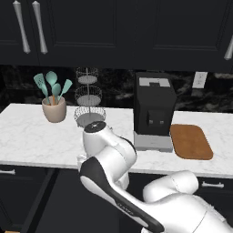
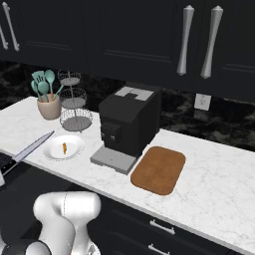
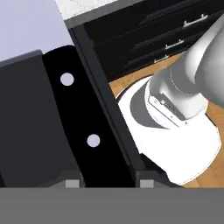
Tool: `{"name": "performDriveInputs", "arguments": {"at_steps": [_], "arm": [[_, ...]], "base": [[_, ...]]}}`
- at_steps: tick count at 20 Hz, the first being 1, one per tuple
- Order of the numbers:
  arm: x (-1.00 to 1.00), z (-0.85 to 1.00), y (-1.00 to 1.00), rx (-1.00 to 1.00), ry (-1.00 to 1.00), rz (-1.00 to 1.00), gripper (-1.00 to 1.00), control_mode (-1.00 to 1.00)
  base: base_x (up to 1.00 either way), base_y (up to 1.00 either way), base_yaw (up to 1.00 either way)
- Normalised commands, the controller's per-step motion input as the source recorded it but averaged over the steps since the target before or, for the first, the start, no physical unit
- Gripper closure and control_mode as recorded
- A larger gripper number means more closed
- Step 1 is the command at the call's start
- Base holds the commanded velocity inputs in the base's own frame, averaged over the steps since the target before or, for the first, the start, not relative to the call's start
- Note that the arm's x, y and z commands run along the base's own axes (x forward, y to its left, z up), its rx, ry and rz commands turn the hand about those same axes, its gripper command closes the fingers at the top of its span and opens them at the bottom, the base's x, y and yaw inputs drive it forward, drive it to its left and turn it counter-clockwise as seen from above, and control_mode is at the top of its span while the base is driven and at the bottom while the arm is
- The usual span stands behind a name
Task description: Pick up the knife from the drawer and place it on the cutting board. Then place the meat from the plate to the cutting board.
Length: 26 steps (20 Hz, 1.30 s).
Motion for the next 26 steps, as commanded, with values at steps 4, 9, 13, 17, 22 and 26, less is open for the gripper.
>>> {"name": "performDriveInputs", "arguments": {"at_steps": [4, 9, 13, 17, 22, 26], "arm": [[0.1, 0.18, -1.0, 0.0, -0.1, -0.25, 1.0, -1.0], [0.08, 0.03, -1.0, 0.0, -0.01, -0.29, 1.0, -1.0], [0.27, 0.0, -1.0, 0.0, 0.0, -0.38, 1.0, -1.0], [0.44, 0.0, -1.0, 0.0, 0.0, -0.42, 1.0, -1.0], [0.83, 0.0, -1.0, 0.0, 0.03, -0.36, 1.0, -1.0], [0.94, -0.03, -1.0, 0.0, 0.03, -0.25, 1.0, -1.0]], "base": [[0.0, 0.0, 0.0], [0.0, 0.0, 0.0], [0.0, 0.0, 0.0], [0.0, 0.0, 0.0], [0.0, 0.0, 0.0], [0.0, 0.0, 0.0]]}}
